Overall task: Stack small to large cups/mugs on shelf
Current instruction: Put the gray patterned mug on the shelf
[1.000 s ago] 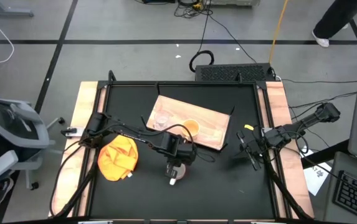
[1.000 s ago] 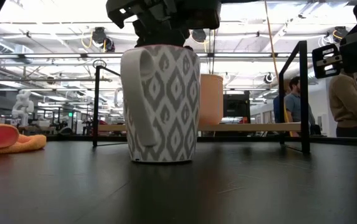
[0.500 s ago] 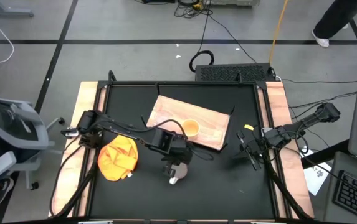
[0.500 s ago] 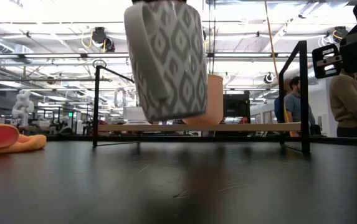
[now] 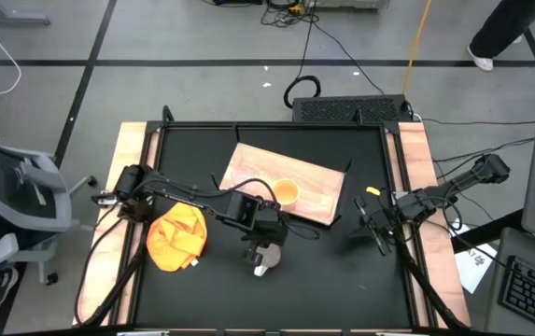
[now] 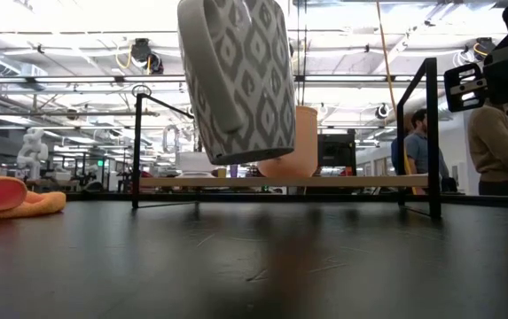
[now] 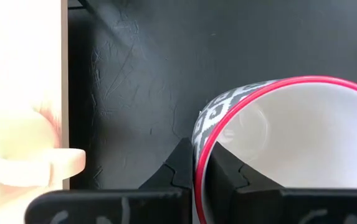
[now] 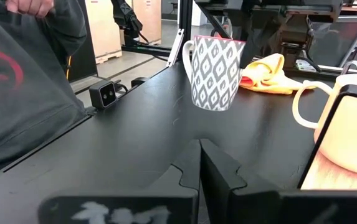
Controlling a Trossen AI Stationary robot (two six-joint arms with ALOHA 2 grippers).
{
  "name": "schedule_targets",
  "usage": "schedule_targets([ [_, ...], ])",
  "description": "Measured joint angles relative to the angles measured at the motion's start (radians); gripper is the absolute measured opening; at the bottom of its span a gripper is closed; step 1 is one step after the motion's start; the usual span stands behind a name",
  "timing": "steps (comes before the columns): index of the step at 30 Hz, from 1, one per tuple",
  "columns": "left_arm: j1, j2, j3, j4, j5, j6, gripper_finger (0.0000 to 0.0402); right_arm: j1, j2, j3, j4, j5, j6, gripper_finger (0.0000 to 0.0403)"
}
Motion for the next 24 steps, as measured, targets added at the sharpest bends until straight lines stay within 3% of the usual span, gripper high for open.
schedule_targets([
  [13,0.003,0.000,0.052,-0.004,-0.002,-0.060,0.0019,0.000,0.000,0.000,0.007,0.000,-0.008,0.0000],
  [24,0.021,0.092,0.305,-0.104,-0.001,-0.002,0.0019,0.000,0.000,0.000,0.022,0.000,-0.010,0.0000],
])
